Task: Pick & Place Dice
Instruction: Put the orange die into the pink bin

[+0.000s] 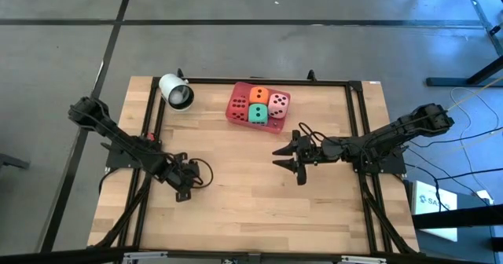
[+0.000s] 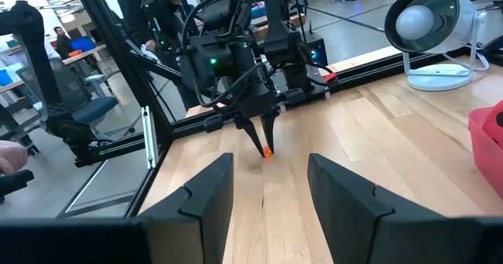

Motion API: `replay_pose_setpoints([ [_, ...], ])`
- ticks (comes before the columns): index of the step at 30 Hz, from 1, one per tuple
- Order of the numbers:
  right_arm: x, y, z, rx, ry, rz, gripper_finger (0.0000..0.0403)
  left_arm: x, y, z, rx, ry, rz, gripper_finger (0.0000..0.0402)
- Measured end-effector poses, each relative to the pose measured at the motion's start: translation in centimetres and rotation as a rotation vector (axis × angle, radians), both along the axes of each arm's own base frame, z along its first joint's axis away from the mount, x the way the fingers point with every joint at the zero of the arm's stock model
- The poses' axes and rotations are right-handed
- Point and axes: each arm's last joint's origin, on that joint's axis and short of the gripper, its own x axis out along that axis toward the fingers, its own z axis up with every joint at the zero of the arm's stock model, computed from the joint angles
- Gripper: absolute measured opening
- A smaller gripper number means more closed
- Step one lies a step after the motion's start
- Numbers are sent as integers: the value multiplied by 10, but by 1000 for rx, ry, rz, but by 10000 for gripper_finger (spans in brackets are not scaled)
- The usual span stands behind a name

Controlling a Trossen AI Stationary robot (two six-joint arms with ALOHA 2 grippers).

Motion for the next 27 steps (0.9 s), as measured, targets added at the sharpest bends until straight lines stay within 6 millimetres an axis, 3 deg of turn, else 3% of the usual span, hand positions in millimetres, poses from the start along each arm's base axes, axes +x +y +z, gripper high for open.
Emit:
replay_pose_setpoints([
  [10, 0, 0, 0, 0, 0, 1, 164, 5, -3, 7, -6, -8, -7, 40],
  [20, 0, 0, 0, 0, 0, 3, 165, 29, -4, 37, 61, -157, -38, 32],
  [27, 0, 0, 0, 22, 1, 0, 165, 53, 6, 72, 214, -294, -94, 29],
])
